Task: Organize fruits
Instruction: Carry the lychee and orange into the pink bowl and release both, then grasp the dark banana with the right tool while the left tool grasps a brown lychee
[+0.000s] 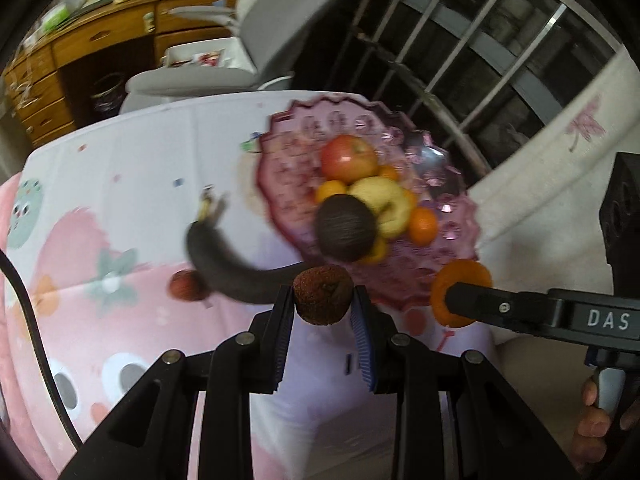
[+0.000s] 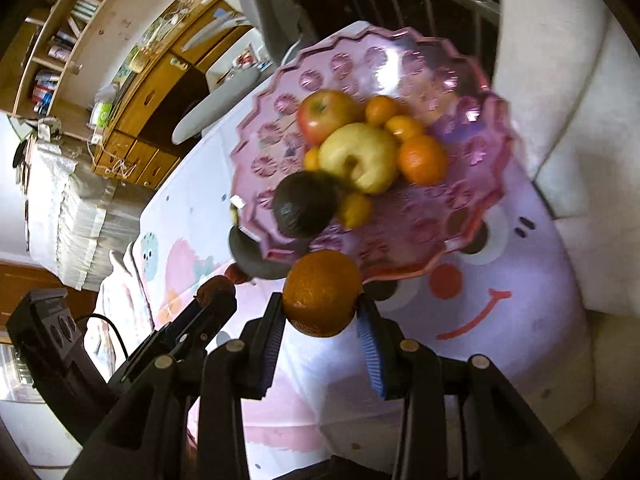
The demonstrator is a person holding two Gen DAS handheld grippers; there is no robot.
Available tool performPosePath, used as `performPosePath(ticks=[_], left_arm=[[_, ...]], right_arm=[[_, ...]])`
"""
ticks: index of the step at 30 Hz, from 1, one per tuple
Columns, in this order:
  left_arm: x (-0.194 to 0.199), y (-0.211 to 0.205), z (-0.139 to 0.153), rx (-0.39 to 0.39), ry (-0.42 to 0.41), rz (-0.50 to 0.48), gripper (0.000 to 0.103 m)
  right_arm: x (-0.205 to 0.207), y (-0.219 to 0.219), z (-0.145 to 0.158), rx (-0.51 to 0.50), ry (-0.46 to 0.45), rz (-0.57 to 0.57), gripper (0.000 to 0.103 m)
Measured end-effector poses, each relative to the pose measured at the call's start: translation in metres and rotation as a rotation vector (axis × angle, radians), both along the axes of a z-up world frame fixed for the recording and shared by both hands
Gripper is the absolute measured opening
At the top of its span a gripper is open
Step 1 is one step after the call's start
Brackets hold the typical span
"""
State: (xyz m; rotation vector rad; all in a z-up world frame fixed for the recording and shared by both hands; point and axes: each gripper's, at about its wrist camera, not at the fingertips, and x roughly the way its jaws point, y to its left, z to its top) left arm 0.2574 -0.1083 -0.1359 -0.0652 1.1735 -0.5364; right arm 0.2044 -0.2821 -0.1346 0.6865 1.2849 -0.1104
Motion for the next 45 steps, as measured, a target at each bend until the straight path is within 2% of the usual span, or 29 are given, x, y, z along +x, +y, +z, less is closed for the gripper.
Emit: performPosePath(ticks=[6,16,19,21,24,34,45], left_arm=[[0.002,-0.032,-0.007,-0.003,0.01,-0.046,0.028],[0.009,-0.061,-0.022,-0.021,0.037,-0.054,0.028],[0.011,-0.063,-0.023,-0.026,0.039,-0.048,0.038],[0.011,-0.062,-0.023,-0.028,0.041,-0.045,0.046],[0.012,-0.058,-0.022,-0.034,0.043,-0.026,0.048],[0.011,-0.027,-0.02,-0.02,0.059,0.042,0.053],[0.008,0.038,-0.034,0.049,0.085,0.144,0.053]], right_arm=[[-0.002,-0.027,-0.005,-0.009,0.005,-0.037,0.037],[0.001,-0.055,-0.012,-0.028,0.015,-0.073,0.039],[0.002,-0.059,-0.015,-0.028,0.018,-0.085,0.04],[0.002,-0.062,-0.015,-0.023,0.017,-0.091,0.043],[0.003,-0.064,-0.013,-0.034,0.006,-0.095,0.048],[0.004,-0.047,-0.006,-0.051,-0.03,-0.046,0.049],[0.009,0.019,0.013,-0.196,-0.175,0.193,0.049]])
